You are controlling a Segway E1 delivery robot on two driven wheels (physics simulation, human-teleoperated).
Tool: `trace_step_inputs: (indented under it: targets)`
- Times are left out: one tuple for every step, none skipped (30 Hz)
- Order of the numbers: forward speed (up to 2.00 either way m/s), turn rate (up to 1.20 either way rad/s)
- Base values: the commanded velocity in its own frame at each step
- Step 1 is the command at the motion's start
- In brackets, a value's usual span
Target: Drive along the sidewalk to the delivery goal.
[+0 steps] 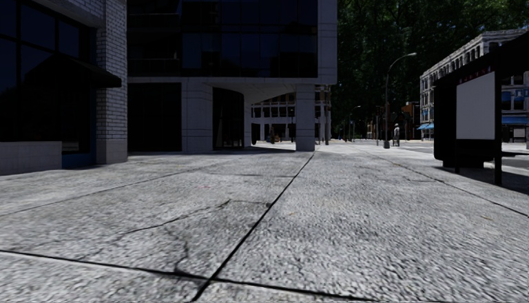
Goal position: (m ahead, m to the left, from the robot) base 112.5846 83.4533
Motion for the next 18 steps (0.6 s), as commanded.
trace_step_inputs:
  targets:
    - [2.00,0.00]
    - [2.00,0.00]
    - [2.00,0.00]
    - [2.00,0.00]
    - [2.00,0.00]
    - [2.00,0.00]
    - [2.00,0.00]
    - [2.00,0.00]
    - [2.00,0.00]
    - [2.00,0.00]
    - [2.00,0.00]
    - [2.00,0.00]
    - [2.00,0.00]
    - [2.00,0.00]
    - [2.00,0.00]
    - [2.00,0.00]
    - [2.00,0.00]
    - [2.00,0.00]
